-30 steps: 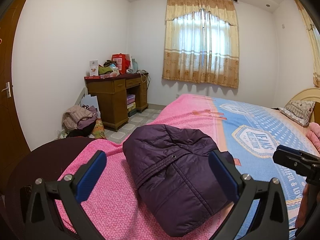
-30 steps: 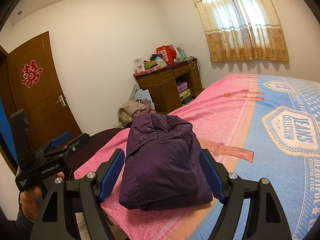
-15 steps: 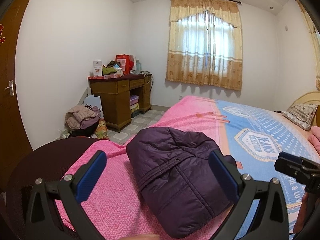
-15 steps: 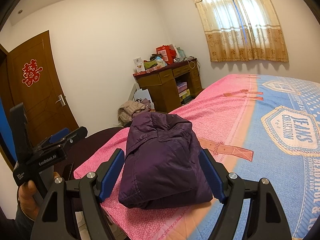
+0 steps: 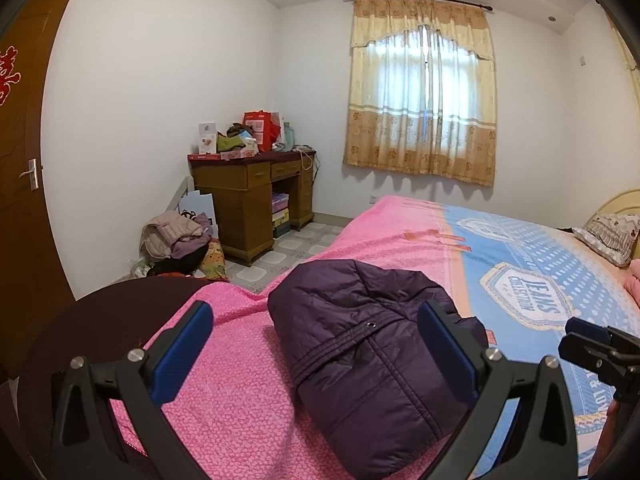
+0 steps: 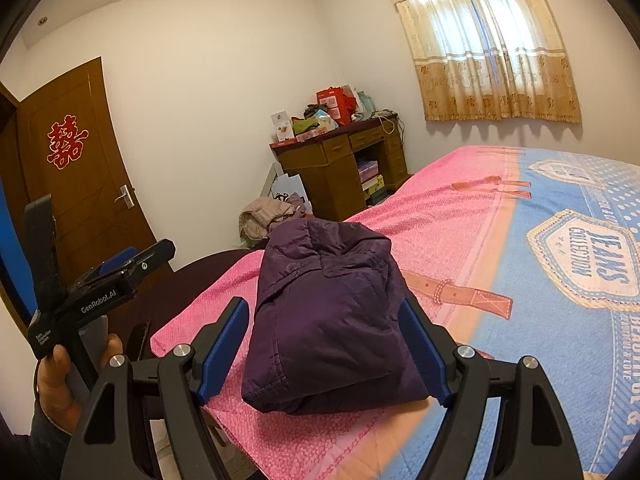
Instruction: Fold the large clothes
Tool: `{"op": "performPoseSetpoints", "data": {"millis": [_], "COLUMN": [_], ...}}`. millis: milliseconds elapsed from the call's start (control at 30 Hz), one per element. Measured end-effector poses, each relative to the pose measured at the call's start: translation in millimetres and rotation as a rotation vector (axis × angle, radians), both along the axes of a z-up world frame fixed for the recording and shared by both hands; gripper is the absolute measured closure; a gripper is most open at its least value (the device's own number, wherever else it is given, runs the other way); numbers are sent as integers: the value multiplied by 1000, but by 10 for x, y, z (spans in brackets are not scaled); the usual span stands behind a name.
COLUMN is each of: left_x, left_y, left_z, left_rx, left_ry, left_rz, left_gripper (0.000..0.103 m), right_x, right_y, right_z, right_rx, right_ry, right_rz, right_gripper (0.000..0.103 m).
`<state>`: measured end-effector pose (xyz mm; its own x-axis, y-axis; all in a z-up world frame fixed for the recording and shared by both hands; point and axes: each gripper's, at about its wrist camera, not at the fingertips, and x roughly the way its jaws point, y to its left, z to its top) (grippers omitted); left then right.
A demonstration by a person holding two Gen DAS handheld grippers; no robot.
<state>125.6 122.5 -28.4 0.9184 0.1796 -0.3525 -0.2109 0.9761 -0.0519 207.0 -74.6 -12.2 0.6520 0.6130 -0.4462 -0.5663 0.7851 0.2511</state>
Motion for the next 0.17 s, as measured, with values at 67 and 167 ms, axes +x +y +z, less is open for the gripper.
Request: {"op": "performPoseSetpoints", "data": {"millis": [67,167], "left_x": [0,4], "left_y": [-11,-10], "left_z": [-4,-7], "left_rx": [9,8], "left_ry": [-4,-5], "left_rz": [1,-6], "left_gripper": [0,0], "right_x": [18,16], "right_y": [7,10], "right_z": [-14,-35], "right_rx": [-4,-7], "right_ry": [3,6], "right_rz": [2,4], "right_gripper": [26,26]}}
